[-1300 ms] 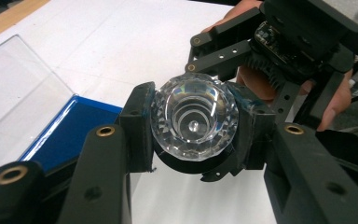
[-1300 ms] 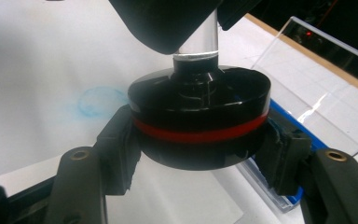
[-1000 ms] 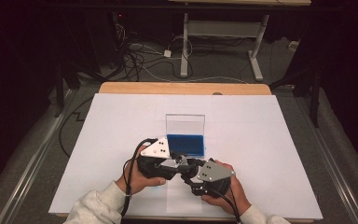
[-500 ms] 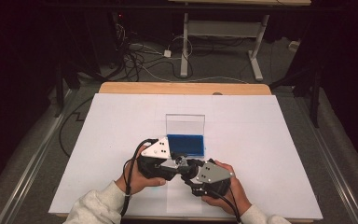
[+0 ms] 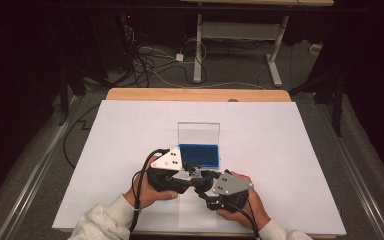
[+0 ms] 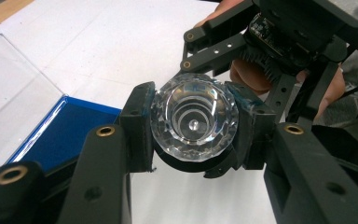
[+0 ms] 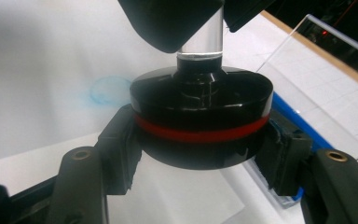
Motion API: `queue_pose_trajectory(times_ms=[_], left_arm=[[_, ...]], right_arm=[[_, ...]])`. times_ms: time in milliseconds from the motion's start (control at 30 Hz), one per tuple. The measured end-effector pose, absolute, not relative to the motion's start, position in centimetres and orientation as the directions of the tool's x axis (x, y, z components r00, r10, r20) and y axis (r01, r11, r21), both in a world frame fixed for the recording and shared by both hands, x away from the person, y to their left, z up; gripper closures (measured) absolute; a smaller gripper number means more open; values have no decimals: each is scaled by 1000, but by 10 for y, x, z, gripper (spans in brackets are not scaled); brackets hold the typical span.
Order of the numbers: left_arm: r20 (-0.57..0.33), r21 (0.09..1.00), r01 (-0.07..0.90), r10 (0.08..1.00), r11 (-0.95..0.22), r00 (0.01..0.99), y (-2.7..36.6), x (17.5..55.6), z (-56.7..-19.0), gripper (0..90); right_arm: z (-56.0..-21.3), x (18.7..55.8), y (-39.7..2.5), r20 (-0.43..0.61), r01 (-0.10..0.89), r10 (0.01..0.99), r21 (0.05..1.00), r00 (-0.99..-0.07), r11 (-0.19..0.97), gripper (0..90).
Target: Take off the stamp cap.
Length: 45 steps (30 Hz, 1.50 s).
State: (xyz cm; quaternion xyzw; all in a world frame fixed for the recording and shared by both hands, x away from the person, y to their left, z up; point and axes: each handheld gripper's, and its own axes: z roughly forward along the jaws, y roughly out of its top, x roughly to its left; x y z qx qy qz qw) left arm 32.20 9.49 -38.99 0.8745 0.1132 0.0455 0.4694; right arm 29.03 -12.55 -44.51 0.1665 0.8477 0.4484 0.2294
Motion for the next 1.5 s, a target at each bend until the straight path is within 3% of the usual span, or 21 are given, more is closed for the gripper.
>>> queue_pose_trajectory(times_ms=[333,900,967,1033,1100,1500], left_arm=[[-14,828,140,230,-542,973,93,321,-392,546],[-28,818,141,206,-557,978,89,319,-395,545],[-89,841,182,200,-510,976,92,324,-393,546],[-3,811,121,203,-572,979,89,321,-392,546],[-25,825,137,207,-548,978,91,321,-392,546],[-6,835,154,271,-529,963,106,325,-385,547]], right_arm=[[-451,294,-127,-135,138,480,860,-867,491,384],[-448,288,-123,-245,90,453,795,-857,600,391],[-450,284,-119,-309,34,402,756,-862,654,391],[-453,274,-107,-331,-10,355,743,-874,669,391],[-449,272,-102,-351,-38,336,739,-874,673,390],[-454,286,-123,-309,52,408,740,-859,670,388]])
